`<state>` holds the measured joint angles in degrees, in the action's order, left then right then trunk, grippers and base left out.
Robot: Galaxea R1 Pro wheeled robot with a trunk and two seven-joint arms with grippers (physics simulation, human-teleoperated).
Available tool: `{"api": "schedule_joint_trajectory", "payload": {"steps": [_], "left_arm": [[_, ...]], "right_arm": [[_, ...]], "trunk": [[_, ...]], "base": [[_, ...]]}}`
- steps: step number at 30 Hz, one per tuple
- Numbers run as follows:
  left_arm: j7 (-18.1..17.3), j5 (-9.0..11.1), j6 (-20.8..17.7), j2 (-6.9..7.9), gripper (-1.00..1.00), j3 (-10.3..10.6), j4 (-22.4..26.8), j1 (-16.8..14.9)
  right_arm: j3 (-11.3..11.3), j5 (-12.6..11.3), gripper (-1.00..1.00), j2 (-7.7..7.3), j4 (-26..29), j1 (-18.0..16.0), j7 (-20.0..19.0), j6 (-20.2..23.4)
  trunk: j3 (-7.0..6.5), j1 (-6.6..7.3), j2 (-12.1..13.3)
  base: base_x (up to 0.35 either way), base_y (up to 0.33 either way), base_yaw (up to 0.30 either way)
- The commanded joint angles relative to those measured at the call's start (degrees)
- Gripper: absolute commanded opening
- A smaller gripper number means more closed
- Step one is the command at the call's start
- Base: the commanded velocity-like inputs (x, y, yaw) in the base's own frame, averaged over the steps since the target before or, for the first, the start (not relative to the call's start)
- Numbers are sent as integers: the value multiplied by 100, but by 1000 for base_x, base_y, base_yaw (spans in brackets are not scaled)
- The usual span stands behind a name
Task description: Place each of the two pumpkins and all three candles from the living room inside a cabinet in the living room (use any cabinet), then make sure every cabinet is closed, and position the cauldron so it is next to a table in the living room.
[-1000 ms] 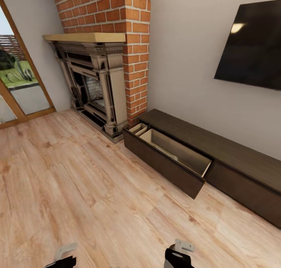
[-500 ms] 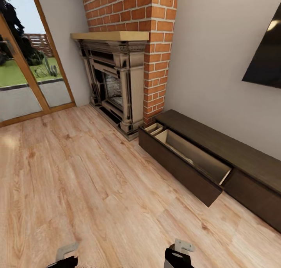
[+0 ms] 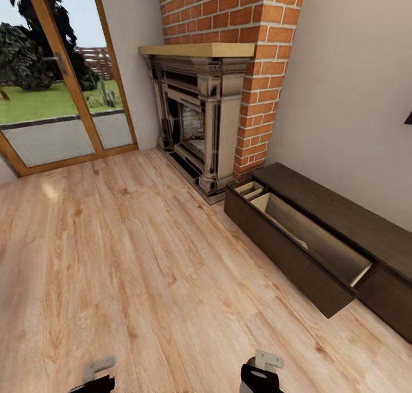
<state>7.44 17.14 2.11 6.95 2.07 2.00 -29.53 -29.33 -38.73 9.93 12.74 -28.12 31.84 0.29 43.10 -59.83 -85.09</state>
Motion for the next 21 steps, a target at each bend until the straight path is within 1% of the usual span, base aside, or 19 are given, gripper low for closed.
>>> {"api": "schedule_joint_trajectory", "payload": {"steps": [1,4,10,19,21], "left_arm": [[0,0,0,-4,100,-2,1,0],[0,0,0,-8,100,2,-1,0],[-4,4,3,-8,100,-3,-5,2],[0,8,9,-8,100,-1,-5,9],[-4,9,9,-9,100,-3,-4,9]], "right_arm": [[-52,1,-100,0,0,0,-6,-3],[-138,-6,-100,0,0,0,1,-3],[-173,-11,-100,0,0,0,7,-10],[-178,-5,-100,-3,8,0,-11,-20],[-178,-3,-100,-1,9,0,-11,-21]], "trunk": [[3,0,0],[14,0,0],[34,0,0],[65,0,0],[69,0,0]], "base": [[0,0,281],[0,0,281],[34,4,281],[245,118,281],[278,143,173]]}}
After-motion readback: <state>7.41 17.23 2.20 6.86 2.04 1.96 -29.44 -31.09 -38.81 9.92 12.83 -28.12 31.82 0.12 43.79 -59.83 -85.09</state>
